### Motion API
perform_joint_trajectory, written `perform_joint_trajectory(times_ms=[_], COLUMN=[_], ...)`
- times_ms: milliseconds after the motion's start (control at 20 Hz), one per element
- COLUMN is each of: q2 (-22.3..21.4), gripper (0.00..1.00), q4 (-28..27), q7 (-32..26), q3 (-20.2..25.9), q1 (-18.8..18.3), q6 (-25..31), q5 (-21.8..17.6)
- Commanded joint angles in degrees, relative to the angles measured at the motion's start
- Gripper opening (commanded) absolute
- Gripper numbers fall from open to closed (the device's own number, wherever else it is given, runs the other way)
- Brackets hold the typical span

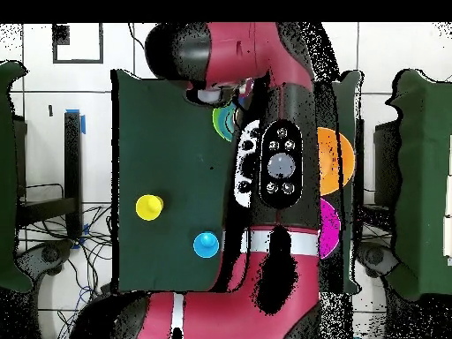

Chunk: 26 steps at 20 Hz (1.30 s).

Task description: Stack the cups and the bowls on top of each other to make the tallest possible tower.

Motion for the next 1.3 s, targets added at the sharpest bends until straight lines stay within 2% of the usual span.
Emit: perform_joint_trajectory(times_ms=[50, 250, 400, 700, 1300], q2=[-0.4, 1.1, 3.5, 6.8, 5.2], gripper=[0.00, 0.00, 0.00, 0.00, 0.00], q4=[8.3, 7.2, 4.0, 1.3, 5.4], q7=[-11.4, -9.8, -9.4, -7.4, -6.0], q3=[0.4, -0.2, -0.4, -0.6, -2.4], q1=[0.1, 0.9, 1.5, 2.1, 3.0], q6=[3.1, 5.4, 8.5, 9.5, 9.5], q5=[-2.8, -3.0, -3.2, -2.9, -1.5])
